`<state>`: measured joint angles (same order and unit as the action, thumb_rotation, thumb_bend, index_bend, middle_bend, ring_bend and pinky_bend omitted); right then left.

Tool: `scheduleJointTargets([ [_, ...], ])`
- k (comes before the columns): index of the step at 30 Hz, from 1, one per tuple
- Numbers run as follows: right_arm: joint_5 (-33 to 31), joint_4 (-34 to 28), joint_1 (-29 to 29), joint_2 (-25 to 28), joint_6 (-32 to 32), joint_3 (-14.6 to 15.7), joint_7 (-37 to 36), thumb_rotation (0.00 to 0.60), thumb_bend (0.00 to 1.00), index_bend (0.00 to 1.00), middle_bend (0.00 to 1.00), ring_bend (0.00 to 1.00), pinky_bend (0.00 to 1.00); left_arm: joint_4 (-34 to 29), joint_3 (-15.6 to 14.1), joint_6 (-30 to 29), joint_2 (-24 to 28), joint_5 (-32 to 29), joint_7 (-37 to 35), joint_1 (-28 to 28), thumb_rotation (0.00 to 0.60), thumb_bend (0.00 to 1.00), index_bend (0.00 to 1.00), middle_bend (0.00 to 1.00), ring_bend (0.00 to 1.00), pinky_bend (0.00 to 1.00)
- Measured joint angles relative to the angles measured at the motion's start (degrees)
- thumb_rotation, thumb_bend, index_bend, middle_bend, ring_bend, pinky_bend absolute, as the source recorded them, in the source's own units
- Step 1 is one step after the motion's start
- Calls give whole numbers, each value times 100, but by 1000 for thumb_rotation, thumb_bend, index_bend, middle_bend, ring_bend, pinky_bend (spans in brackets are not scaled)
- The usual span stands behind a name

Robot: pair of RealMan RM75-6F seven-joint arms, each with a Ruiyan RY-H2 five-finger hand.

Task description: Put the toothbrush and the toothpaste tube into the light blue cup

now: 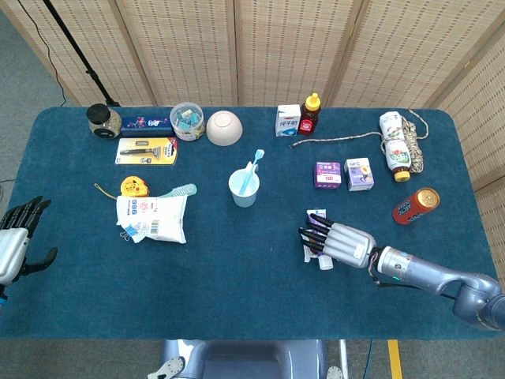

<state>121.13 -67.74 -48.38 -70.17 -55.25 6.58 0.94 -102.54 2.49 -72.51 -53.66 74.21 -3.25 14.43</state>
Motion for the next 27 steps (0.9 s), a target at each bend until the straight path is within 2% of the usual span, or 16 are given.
scheduleJointTargets([
  [5,-72,141,-183,-196,239,112,54,600,0,51,0,0,0,11,30,46,-3,-23,-2,-7,600,341,0,0,0,0],
  [8,-95,283,-217,-305,202,190,5,600,8,144,2,0,2,17,50,66,5,-39,-26,-16,600,341,0,0,0,0],
  [9,-97,323,-222,-334,169,213,-21,600,33,203,19,0,21,17,53,71,7,-39,-30,-18,600,341,0,0,0,0],
  [11,-91,408,-230,-403,76,267,-107,600,121,308,82,28,99,16,55,90,11,-35,-37,-17,600,341,0,0,0,0],
  [13,-56,496,-234,-476,-67,323,-212,600,236,422,191,116,231,13,54,132,17,-30,-48,-13,600,340,0,0,0,0],
  [16,5,701,-228,-595,-357,404,-399,600,331,537,307,223,379,8,58,165,19,-24,-38,-6,600,340,0,0,0,0],
  [23,87,1313,-157,-882,-1088,556,-767,600,431,591,376,305,542,-6,79,195,9,-48,15,-8,600,340,0,0,0,0],
  [27,84,1470,-102,-963,-1471,580,-857,600,497,662,446,379,630,-17,83,223,9,-31,33,-6,600,341,0,0,0,0],
])
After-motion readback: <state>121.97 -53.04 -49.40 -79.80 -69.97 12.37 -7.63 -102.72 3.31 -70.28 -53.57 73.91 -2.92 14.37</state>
